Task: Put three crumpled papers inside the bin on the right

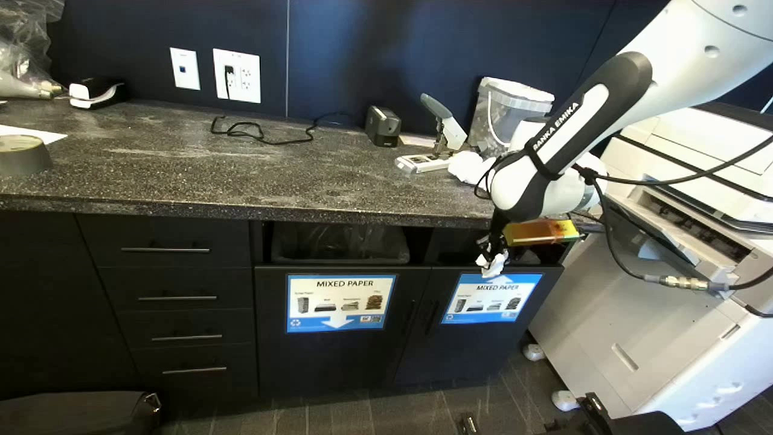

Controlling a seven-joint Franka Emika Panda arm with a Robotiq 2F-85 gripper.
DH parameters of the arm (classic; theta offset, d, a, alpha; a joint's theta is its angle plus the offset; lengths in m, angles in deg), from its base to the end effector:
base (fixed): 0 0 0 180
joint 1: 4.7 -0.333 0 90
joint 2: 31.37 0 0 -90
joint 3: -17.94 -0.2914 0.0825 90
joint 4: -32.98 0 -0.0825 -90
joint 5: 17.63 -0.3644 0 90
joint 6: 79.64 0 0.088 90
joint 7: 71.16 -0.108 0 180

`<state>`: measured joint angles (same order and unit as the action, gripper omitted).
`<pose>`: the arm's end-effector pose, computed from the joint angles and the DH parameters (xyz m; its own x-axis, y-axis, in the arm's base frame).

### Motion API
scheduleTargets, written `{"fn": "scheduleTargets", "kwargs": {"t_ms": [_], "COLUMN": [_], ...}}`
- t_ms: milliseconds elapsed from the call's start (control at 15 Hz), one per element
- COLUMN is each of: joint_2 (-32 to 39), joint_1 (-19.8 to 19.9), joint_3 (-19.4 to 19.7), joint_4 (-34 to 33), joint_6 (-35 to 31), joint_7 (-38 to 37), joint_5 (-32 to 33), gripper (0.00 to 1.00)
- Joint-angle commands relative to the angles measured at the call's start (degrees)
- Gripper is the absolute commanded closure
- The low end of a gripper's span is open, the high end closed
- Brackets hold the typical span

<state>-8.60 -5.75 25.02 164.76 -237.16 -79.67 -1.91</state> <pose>0.5105 -0.0458 0.1733 0.9986 0.0124 0.0514 0.0041 -0.9876 0.1570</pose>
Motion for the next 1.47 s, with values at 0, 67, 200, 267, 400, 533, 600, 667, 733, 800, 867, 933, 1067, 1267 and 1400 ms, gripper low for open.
{"fn": "scheduleTargets", "kwargs": {"t_ms": [0,67,200,267,400,533,600,667,733,800,867,933,1067,1267,1400], "joint_2": [-0.16,0.16,2.55,3.24,6.65,8.28,10.35,10.94,11.22,13.83,14.91,14.94,18.24,22.19,24.31], "joint_1": [-4.21,-3.64,-8.43,-8.27,-12.26,-8.49,-10.66,-8.03,-4.95,-7.62,-6.38,-2.03,-1.67,3.9,8.8], "joint_3": [5.27,6.22,10.76,11.82,15.15,12.48,13.03,10.58,8.33,9.26,8.05,5.3,3.63,-0.73,-3.38], "joint_4": [5.42,5.25,5.67,5.26,5.06,4.75,4.85,4.86,4.8,4.6,4.32,3.86,2.78,-0.07,-2.45], "joint_6": [-13.81,-15.69,-21.8,-24.15,-29.87,-34.43,-37.1,-38.63,-40.13,-42.99,-45.36,-47.29,-52.04,-56.21,-57.8], "joint_7": [-5.55,-3.95,-5.99,-4.42,-3.0,0.78,1.28,3.02,4.68,5.55,6.79,7.58,8.4,7.93,7.04], "joint_5": [3.21,2.36,2.39,0.74,-1.3,-4.7,-7.07,-8.37,-8.76,-11.03,-11.78,-10.72,-12.22,-11.0,-8.72], "gripper": [0.95,0.95,0.96,0.96,0.96,0.96,0.96,0.96,0.95,0.95,0.95,0.96,0.96,0.96,0.96]}}
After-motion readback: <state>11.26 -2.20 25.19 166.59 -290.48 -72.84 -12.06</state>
